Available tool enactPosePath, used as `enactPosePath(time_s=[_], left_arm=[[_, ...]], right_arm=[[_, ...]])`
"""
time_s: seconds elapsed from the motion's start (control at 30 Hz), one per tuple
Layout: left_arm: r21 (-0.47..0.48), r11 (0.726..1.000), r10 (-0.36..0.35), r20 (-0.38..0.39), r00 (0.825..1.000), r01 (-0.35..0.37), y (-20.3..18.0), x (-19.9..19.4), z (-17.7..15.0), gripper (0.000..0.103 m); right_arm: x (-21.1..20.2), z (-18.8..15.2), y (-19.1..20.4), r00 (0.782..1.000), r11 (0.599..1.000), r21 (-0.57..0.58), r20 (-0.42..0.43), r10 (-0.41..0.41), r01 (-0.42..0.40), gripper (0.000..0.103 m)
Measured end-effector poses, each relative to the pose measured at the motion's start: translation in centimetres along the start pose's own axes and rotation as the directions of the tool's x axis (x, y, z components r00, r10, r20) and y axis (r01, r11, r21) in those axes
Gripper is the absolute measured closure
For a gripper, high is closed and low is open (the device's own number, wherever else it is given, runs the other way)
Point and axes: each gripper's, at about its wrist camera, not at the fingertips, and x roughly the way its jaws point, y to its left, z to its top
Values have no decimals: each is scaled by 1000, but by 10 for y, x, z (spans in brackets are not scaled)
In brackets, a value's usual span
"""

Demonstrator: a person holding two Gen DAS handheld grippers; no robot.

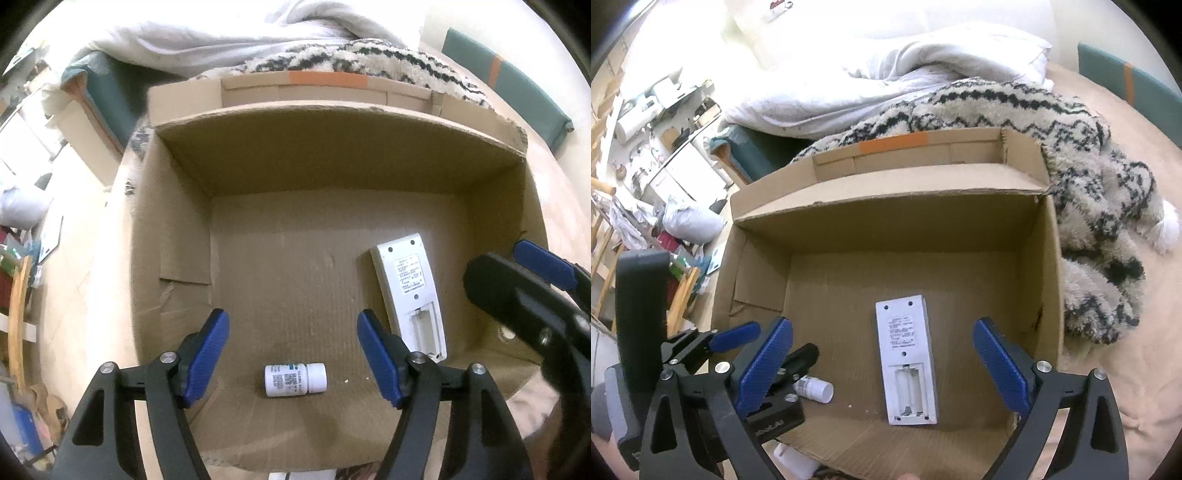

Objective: Organize rigid objects
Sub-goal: 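Withdraw both tools from the box toward the remaining items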

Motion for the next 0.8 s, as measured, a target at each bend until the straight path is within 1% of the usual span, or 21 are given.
enactPosePath(time_s=[0.03, 0.13, 0.47, 0.67, 0.8], left_arm=[[-4, 1000, 0, -1, 1000, 0, 7, 0, 3, 34], [-11, 1000, 5, -1, 1000, -5, 12, -3, 3, 34], [-30, 999, 17, 39, 999, -16, 22, -36, 3, 33], [-46, 999, 30, 57, 998, -28, 35, -58, -11, 33], [-73, 997, 28, 59, 998, -24, 46, -69, -25, 33]], right_arm=[[-1, 0, -1, 1000, 1000, 4, 1, -1, 1, 0], [-4, -1, -3, 1000, 1000, 7, 1, -8, 8, 0], [-36, -9, -2, 1000, 1000, 4, 29, -7, 6, 0], [-51, -23, 0, 1000, 1000, -1, 25, -7, 7, 0], [-61, -34, 4, 1000, 1000, 0, 27, -11, 11, 0]])
